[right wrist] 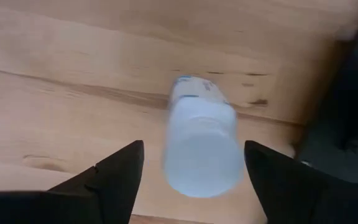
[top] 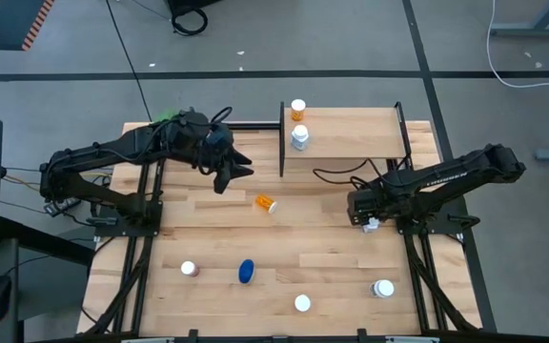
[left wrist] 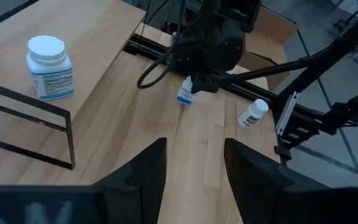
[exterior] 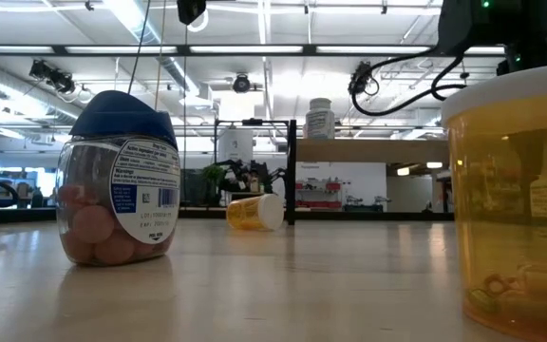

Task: Pick and place medicine bottles onto shelf by color
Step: Put the white blue pill bottle on the shelf

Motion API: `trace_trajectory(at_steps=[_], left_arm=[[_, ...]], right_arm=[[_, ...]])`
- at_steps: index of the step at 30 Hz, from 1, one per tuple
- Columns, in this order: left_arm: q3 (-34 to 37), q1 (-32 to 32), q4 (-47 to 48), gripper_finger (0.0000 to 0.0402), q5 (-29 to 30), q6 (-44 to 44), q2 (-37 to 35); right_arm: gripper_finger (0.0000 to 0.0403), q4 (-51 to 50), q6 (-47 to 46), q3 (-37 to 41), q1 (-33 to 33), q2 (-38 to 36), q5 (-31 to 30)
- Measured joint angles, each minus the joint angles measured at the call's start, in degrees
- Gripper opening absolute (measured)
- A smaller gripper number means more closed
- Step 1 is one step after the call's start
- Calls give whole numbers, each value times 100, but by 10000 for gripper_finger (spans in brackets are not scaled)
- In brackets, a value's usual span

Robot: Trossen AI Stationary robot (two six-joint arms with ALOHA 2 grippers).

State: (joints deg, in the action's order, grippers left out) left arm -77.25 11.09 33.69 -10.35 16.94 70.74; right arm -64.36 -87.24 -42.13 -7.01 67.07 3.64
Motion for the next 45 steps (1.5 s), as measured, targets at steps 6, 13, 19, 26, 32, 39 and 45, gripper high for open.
trace_trajectory(at_steps=[6, 13, 19, 26, 32, 39, 45], left_arm=[[0, -2, 0, 167, -2, 41, 0], [0, 0, -2, 167, 0, 41, 0], [0, 37, -2, 167, 0, 43, -4], [2, 227, 2, 167, 0, 43, -183], [0, 432, -33, 167, 2, 43, -282], [0, 483, -10, 167, 0, 34, -273], [0, 481, -7, 167, 0, 64, -273]], right_arm=[[247, 52, 0, 40, 0, 0, 1], [191, 19, 89, 40, 0, 0, 41], [187, -207, 392, -312, 49, 4, 15], [190, -1441, 587, -1731, 329, 1, -526], [190, -2082, 946, -2783, 989, 0, -1207], [190, -2152, 2165, -3286, 2373, 47, -1278], [190, -2247, 3136, -4164, 3283, 380, -1277]])
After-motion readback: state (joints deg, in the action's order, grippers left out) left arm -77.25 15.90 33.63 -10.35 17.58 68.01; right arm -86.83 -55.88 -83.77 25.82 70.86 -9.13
